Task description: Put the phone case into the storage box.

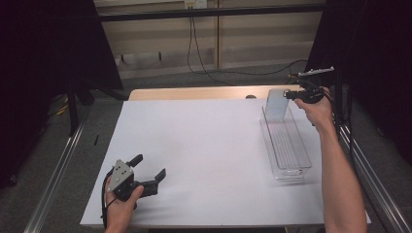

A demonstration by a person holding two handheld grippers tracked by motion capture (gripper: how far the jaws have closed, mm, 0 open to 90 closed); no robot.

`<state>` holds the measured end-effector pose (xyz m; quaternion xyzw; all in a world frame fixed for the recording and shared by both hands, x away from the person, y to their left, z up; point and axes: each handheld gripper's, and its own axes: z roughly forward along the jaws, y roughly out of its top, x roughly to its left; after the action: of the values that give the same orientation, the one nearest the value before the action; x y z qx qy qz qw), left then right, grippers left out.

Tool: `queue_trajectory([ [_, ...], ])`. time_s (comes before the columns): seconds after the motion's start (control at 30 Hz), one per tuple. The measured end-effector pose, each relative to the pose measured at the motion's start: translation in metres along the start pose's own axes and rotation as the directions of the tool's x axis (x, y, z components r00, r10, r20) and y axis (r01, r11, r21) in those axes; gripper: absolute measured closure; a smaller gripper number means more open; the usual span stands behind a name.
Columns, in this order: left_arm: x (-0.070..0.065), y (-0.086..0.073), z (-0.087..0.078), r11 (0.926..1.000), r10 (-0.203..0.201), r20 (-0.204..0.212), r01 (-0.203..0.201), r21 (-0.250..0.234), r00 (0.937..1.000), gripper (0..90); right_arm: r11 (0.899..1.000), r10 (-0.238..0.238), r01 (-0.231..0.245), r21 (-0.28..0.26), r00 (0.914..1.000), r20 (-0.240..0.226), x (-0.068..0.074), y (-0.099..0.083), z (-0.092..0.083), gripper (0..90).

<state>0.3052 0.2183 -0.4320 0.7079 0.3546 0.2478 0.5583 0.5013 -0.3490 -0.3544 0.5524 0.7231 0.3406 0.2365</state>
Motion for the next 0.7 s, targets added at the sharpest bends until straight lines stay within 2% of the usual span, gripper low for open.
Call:
queue_trajectory([
  [0.7,0.0001,-0.0002,0.0003,1.0000,0.000,0.000,0.000,0.002,1.0000,3.7,1.000,0.027,-0.028,-0.011,0.9995,-0.014,-0.0020,-0.0003,0.0025,82.9],
])
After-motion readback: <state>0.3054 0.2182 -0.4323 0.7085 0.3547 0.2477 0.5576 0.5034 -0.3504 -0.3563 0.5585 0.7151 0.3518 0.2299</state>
